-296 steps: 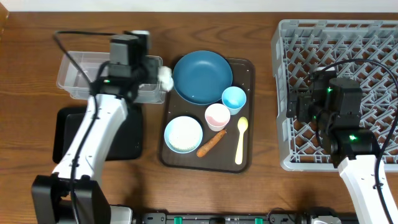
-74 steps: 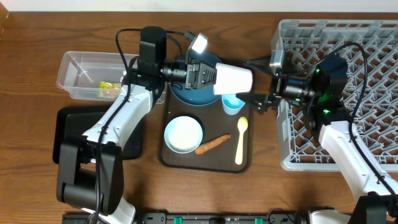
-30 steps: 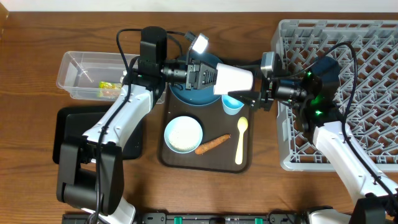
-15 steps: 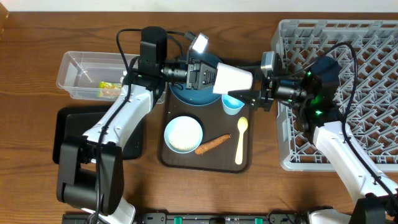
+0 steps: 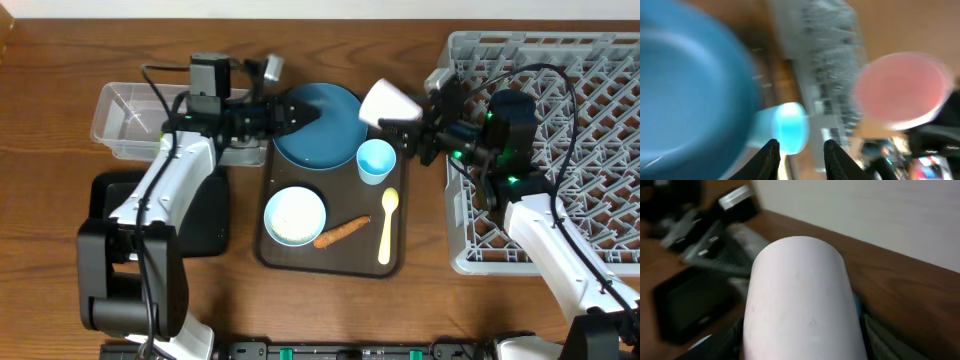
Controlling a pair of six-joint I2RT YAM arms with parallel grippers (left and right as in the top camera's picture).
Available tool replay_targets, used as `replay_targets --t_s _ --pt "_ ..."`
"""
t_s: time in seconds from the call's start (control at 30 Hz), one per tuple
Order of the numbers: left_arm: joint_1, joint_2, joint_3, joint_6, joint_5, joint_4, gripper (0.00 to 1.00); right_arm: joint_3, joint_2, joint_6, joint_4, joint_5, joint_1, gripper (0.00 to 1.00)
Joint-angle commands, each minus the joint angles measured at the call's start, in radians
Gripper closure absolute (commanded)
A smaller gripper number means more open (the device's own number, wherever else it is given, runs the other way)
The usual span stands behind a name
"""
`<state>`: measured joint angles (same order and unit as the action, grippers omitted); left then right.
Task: Sort waste into correct bins and load items into the dishwasher rack
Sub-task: 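Carry the pink cup with the right gripper and place it in the dish rack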
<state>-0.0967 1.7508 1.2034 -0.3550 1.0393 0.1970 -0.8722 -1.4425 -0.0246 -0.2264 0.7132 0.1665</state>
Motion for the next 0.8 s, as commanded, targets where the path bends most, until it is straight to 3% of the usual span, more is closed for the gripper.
replay_targets --t_s 0.0,0.17,0.37,0.53,0.77 --pt "0.001 -0.027 0.011 0.106 -0.23 0.083 0.68 -0.015 0.026 -0.031 0.027 -0.244 -0.011 0.99" --pt "0.001 -0.122 0.011 0.198 -0.478 0.254 0.67 -0.107 0.085 -0.03 0.259 -0.508 -0.023 0.99" --pt "0.001 -0.267 0.011 0.206 -0.743 0.366 0.63 -0.325 0.103 -0.029 0.62 -0.56 -0.111 0.99" --pt "0.001 -0.324 0.011 0.206 -0.791 0.376 0.61 -0.449 0.103 -0.045 0.837 -0.564 -0.245 0.99" --pt "0.001 -0.326 0.01 0.205 -0.791 0.378 0.61 -0.463 0.092 -0.127 0.976 -0.632 -0.498 0.99"
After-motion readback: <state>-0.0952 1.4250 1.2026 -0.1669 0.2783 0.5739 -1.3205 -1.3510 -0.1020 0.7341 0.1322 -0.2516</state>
